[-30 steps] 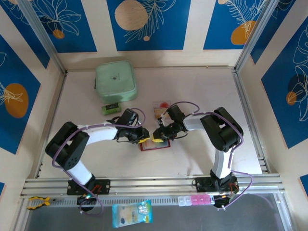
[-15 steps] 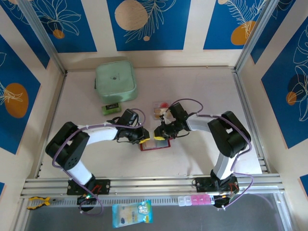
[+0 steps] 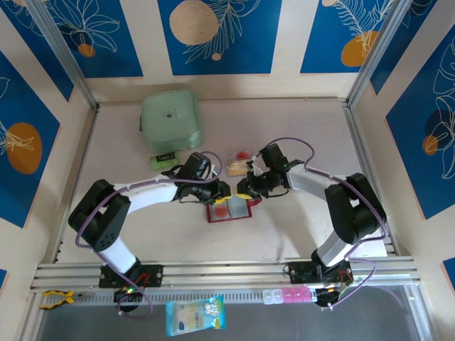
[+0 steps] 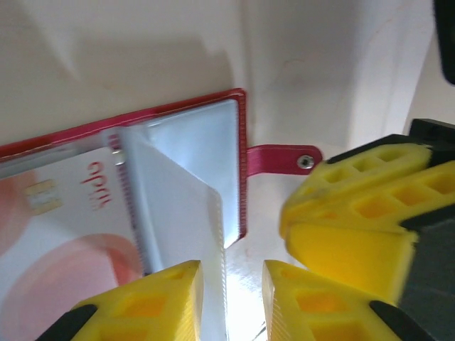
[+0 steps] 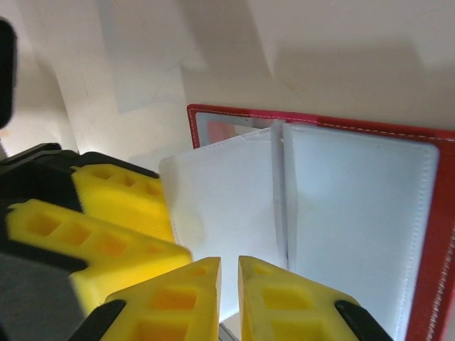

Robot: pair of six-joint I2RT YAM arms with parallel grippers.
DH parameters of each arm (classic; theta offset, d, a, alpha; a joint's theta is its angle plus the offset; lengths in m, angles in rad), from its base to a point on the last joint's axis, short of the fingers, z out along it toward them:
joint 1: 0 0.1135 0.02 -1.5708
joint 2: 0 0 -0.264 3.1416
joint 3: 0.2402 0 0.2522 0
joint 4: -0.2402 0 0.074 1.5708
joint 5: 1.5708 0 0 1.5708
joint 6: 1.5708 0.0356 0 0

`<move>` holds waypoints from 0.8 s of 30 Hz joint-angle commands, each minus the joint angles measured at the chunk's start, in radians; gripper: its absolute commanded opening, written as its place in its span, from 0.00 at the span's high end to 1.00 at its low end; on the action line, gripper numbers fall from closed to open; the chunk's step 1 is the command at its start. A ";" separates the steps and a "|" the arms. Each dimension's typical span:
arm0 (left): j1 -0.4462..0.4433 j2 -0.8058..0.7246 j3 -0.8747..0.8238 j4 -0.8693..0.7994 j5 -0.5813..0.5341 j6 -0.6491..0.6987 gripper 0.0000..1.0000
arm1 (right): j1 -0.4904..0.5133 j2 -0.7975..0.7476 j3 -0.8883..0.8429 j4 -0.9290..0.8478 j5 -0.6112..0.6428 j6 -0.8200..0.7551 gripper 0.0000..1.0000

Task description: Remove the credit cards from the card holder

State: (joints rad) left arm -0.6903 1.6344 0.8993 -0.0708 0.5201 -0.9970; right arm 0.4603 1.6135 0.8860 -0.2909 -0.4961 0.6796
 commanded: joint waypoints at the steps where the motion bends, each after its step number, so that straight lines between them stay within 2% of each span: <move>1: -0.018 0.032 0.051 -0.032 0.031 0.007 0.70 | -0.013 -0.044 0.011 -0.067 0.010 -0.029 0.85; 15: -0.052 0.162 0.145 -0.014 0.053 0.016 0.58 | -0.039 -0.126 -0.010 -0.141 0.050 -0.054 0.80; 24: -0.070 0.233 0.139 0.014 0.044 0.019 0.56 | -0.054 -0.158 -0.019 -0.175 0.059 -0.064 0.78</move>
State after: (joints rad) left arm -0.7471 1.8397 1.0294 -0.0677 0.5503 -0.9897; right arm 0.4118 1.4879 0.8787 -0.4366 -0.4217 0.6315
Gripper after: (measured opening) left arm 0.439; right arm 0.214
